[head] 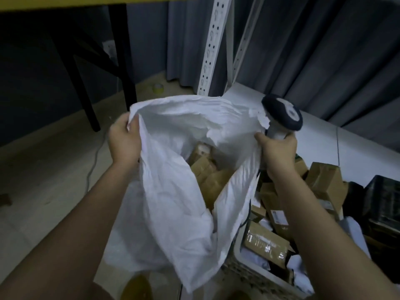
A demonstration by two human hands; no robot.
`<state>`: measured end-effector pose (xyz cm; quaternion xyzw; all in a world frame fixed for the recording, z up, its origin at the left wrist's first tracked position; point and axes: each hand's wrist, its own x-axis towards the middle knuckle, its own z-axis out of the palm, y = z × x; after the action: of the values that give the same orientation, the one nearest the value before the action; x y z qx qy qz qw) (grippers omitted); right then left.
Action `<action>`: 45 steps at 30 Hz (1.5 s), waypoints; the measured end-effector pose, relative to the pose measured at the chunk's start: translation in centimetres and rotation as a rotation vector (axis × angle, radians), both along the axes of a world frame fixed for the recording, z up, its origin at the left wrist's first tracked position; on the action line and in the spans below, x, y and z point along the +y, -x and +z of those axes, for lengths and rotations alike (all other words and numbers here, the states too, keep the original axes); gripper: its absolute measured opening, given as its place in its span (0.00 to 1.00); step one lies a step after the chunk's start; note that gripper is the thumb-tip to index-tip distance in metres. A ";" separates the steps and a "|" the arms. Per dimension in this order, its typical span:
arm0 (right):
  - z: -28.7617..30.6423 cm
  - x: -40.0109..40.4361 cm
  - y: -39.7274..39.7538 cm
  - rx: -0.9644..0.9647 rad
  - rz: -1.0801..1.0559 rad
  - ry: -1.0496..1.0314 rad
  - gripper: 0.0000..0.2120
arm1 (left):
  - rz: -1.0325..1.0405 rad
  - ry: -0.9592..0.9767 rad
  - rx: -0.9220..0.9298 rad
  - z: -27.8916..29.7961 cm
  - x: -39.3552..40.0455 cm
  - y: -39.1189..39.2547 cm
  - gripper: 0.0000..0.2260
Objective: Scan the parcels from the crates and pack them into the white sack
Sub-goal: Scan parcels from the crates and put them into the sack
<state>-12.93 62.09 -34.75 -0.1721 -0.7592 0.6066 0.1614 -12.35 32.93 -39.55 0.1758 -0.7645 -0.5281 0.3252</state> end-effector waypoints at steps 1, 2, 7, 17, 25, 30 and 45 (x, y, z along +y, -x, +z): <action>0.1 0.2 -0.4 0.004 -0.002 0.021 0.19 | 0.013 0.032 -0.008 0.6 -0.3 0.0 0.10; -0.2 0.4 -0.9 -0.031 -0.005 0.026 0.19 | -0.001 0.076 -0.072 0.6 -0.6 -0.2 0.10; -4.2 1.3 -4.1 -0.284 -0.038 0.029 0.23 | -0.158 0.281 -0.595 -4.2 -0.9 -2.6 0.13; -3.0 4.9 -12.1 -0.229 -0.106 0.211 0.15 | -0.304 0.289 -0.687 -2.9 5.0 -7.0 0.30; 0.9 10.9 -16.7 -0.102 -0.112 0.382 0.05 | -0.608 0.232 -0.438 -0.3 16.0 -9.5 0.18; 1.4 16.4 -17.5 -0.046 -0.149 0.366 0.11 | -0.807 0.257 -0.400 0.9 24.0 -10.3 0.22; -13.3 22.8 -17.9 -0.319 -0.094 0.356 0.06 | -1.228 0.538 -0.637 -12.2 33.2 -7.3 0.27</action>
<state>4.94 84.92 -48.06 -0.3266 -0.6475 0.6876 0.0345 -5.07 66.11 -51.79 -0.2242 -0.8855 -0.3327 -0.2342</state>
